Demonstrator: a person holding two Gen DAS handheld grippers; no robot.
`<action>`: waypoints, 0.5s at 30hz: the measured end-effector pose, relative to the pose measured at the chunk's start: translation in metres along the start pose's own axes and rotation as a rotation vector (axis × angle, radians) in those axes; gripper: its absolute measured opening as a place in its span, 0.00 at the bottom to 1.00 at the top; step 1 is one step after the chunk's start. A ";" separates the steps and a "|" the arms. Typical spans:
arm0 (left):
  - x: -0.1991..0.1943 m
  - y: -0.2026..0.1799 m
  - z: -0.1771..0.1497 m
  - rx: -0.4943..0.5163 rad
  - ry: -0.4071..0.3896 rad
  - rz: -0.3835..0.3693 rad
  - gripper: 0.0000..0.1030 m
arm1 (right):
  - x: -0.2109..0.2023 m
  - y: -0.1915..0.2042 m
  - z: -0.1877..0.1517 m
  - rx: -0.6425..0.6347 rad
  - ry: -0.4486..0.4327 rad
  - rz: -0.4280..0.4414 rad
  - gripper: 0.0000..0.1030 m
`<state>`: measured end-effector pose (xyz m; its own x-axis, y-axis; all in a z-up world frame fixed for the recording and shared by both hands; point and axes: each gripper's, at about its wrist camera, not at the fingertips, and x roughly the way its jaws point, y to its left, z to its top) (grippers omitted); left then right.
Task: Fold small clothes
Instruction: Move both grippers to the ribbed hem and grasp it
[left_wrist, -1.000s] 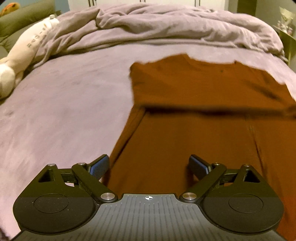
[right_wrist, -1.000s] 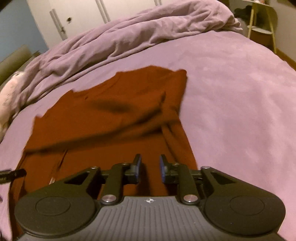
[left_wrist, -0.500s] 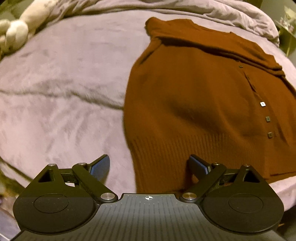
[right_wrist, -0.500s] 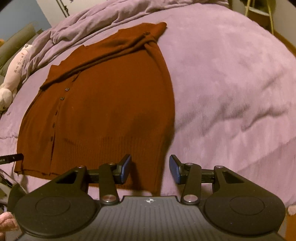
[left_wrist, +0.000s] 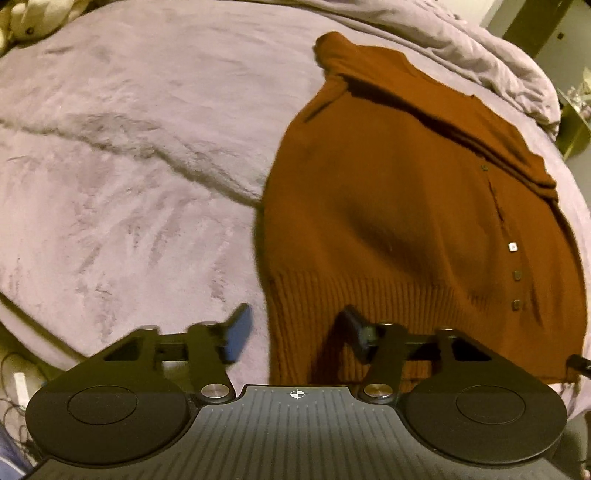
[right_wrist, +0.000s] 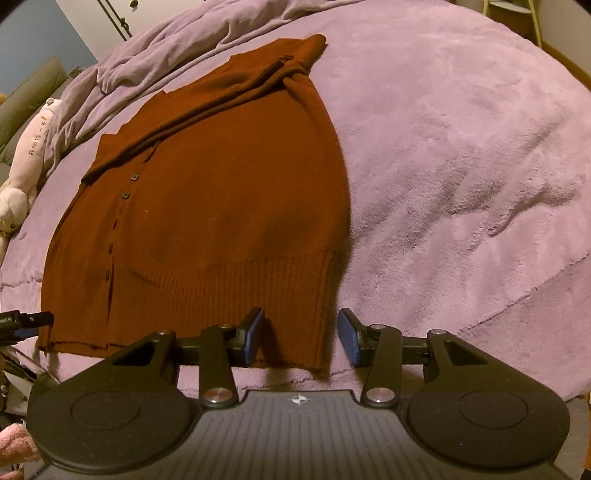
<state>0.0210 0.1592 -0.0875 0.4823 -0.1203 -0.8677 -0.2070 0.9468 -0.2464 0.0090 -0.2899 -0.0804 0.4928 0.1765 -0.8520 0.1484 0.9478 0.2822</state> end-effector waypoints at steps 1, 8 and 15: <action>-0.001 0.001 0.000 -0.007 0.005 -0.017 0.38 | 0.000 0.000 0.001 -0.003 -0.002 -0.001 0.38; 0.001 0.004 -0.001 -0.033 0.027 -0.080 0.30 | 0.002 0.001 0.003 -0.008 -0.005 0.001 0.22; 0.004 0.008 -0.002 -0.067 0.055 -0.187 0.60 | 0.003 -0.009 0.004 0.053 0.026 0.059 0.24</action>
<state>0.0199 0.1660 -0.0942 0.4706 -0.3097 -0.8262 -0.1755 0.8848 -0.4316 0.0131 -0.2986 -0.0836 0.4799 0.2391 -0.8441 0.1655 0.9202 0.3548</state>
